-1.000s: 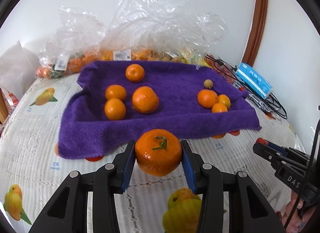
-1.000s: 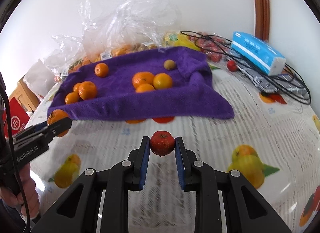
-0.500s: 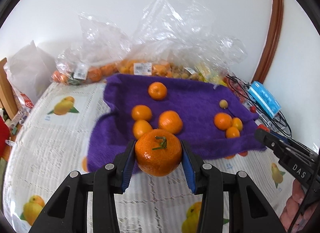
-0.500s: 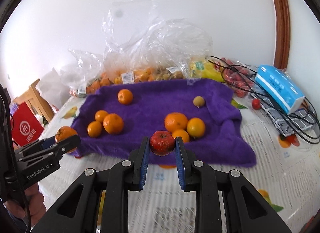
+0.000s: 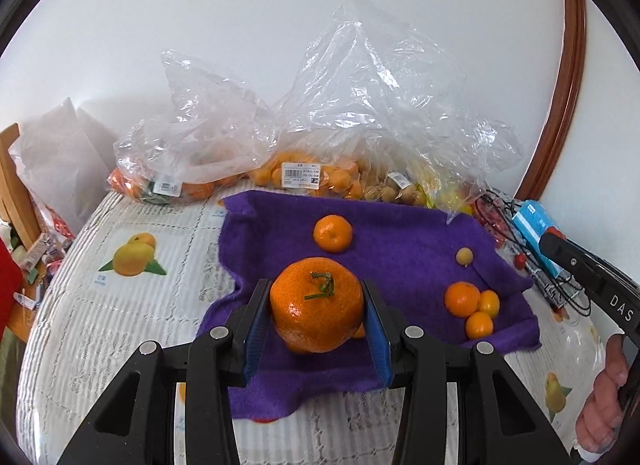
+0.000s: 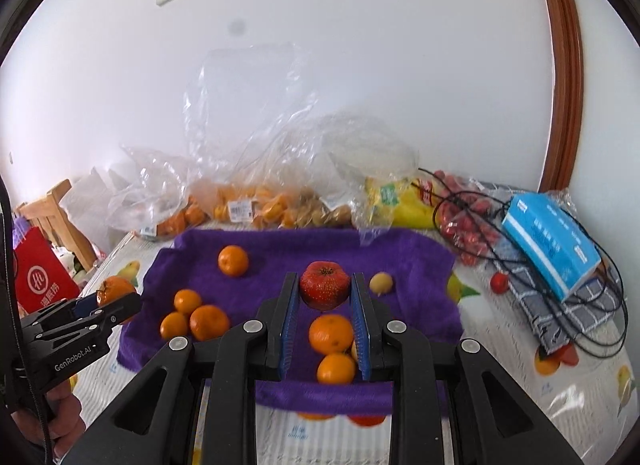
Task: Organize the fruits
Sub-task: 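Lift and carry the red apple and large orange over the purple towel, then open the right gripper to release the apple while the left gripper releases the orange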
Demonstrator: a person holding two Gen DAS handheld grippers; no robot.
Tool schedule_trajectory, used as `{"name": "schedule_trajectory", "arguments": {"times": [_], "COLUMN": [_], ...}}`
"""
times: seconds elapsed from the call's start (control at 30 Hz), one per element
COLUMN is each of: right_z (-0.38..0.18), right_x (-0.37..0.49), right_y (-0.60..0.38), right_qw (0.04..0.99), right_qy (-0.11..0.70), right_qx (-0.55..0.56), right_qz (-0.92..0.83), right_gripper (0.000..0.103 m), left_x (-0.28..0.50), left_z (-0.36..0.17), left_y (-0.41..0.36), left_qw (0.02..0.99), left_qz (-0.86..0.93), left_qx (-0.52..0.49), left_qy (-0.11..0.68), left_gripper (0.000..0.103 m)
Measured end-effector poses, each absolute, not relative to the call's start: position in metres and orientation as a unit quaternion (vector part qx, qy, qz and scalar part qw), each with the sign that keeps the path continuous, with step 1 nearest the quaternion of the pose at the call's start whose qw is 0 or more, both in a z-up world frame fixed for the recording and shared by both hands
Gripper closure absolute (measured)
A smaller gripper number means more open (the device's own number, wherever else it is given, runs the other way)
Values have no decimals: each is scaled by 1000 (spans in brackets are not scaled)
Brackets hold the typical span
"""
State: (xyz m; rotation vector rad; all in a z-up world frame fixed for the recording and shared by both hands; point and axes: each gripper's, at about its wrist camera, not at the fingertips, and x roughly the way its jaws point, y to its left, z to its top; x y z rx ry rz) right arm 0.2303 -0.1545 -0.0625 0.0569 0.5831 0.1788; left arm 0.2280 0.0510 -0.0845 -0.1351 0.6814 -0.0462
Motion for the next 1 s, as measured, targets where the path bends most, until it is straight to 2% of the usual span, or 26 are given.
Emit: {"name": "schedule_trajectory", "arguments": {"times": [0.27,0.5,1.0], "right_z": [-65,-110,-137], "right_x": [265,287,300], "right_y": [-173,-186,-188], "right_qw": [954,936,924], "right_qy": [288,337,368], "right_qx": [26,52,66], "right_qz": [83,88,83], "right_gripper": [78,78,78], "left_x": [271,297,308], "left_z": [-92,-124,-134], "left_y": [39,30,17], "left_qw": [936,925,925], "left_qz": [-16,0,-9], "left_qx": [-85,-80,-60], "left_qy": [340,371,376], "left_gripper": [62,62,61]}}
